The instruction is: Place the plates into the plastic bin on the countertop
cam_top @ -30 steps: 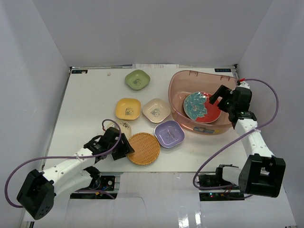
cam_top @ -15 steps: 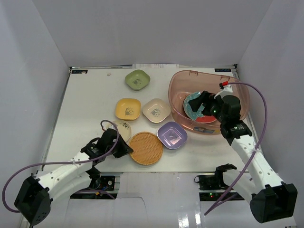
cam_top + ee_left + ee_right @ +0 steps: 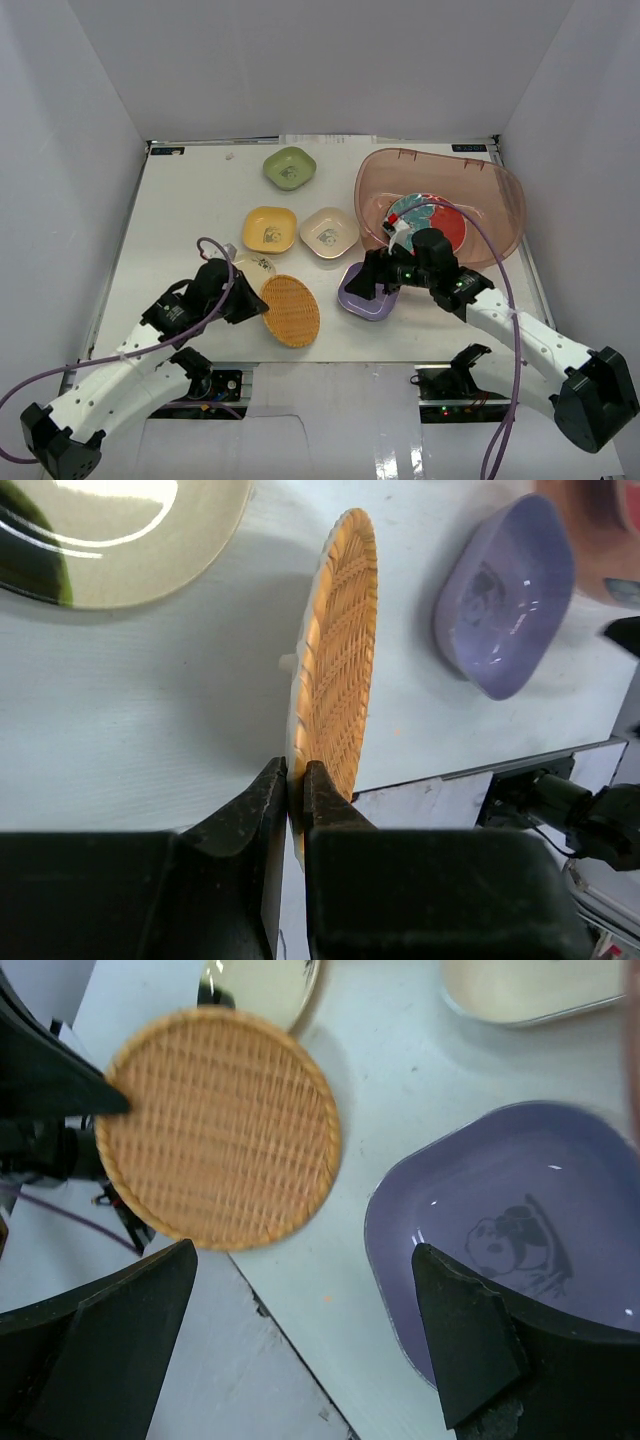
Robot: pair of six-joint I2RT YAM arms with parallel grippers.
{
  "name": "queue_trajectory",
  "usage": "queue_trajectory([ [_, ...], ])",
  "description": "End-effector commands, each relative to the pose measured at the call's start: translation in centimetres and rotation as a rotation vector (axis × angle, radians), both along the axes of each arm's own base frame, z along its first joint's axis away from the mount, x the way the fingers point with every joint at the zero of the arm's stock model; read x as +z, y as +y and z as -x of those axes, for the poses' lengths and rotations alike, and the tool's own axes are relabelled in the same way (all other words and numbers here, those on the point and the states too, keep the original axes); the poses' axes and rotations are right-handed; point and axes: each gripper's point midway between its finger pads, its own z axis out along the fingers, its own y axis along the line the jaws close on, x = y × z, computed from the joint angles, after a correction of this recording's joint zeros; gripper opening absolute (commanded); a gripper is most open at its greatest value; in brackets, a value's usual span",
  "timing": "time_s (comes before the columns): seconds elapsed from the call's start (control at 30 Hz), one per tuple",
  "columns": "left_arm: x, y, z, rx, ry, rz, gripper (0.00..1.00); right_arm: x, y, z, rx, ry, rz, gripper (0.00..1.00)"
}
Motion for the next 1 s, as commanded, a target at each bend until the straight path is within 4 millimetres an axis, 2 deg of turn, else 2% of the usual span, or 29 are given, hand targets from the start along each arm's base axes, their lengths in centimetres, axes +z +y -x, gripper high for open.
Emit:
queue_trajectory([
  [0.0,5.0,0.4,-0.3,-0.026,-0.115,0.015,0.0,-0.1,1.8,2.0,0.148,-0.019,-0.007,0.94],
  [0.07,7.7,-0.1,-0.4,-0.044,-0.193,0.086,0.0,-0.1,2.6,2.1,0.18,-0.023,-0.009,0.93],
  [0.1,9.0,-1.1,-0.2,-0.083,-0.226,0.15,0.0,0.2,3.0,2.4,0.215,-0.033,-0.018,0.93],
  [0.17,10.8,-1.8,-0.1,-0.107,-0.289,0.223,0.0,-0.2,3.4,2.1,0.229,-0.025,-0.006,0.93],
  [0.3,12.5,-2.5,0.5,-0.157,-0.34,0.293,0.0,-0.3,3.7,1.4,0.23,-0.044,0.013,0.93],
  [0.4,13.8,-2.8,0.6,-0.182,-0.387,0.325,0.0,0.8,4.5,1.5,0.267,-0.07,-0.042,0.94],
  [0.5,15.2,-3.5,1.0,-0.229,-0.431,0.378,0.0,1.4,5.2,2.4,0.314,-0.04,-0.104,0.95],
  [0.6,15.4,-4.1,1.0,-0.25,-0.441,0.403,0.0,2.7,6.0,3.5,0.369,-0.02,-0.204,1.0],
  [0.7,15.8,-4.5,0.9,-0.257,-0.461,0.437,0.0,3.9,6.5,3.6,0.38,-0.019,-0.267,0.86],
  [0.73,15.9,-4.6,0.9,-0.261,-0.468,0.446,0.0,3.9,6.6,3.4,0.37,-0.01,-0.267,0.55],
  [0.77,16.2,-4.7,0.8,-0.262,-0.48,0.457,0.0,4.2,6.6,3.0,0.349,-0.02,-0.268,0.39],
  [0.83,15.5,-4.4,0.3,-0.233,-0.474,0.43,0.0,5.5,6.7,2.4,0.324,-0.05,-0.282,0.08],
  [0.87,15.0,-4.2,-0.1,-0.214,-0.465,0.407,0.07,5.9,6.3,1.5,0.275,-0.057,-0.28,0.08],
  [0.9,14.0,-3.8,-0.3,-0.191,-0.437,0.37,0.24,6.9,6.1,0.7,0.243,-0.078,-0.289,0.08],
  [0.93,12.8,-3.2,-1.4,-0.135,-0.421,0.314,0.36,8.0,5.6,0.2,0.214,-0.104,-0.304,0.08],
  [0.97,11.7,-2.6,-1.8,-0.095,-0.394,0.272,0.5,8.8,4.5,-1.4,0.153,-0.123,-0.31,0.08],
])
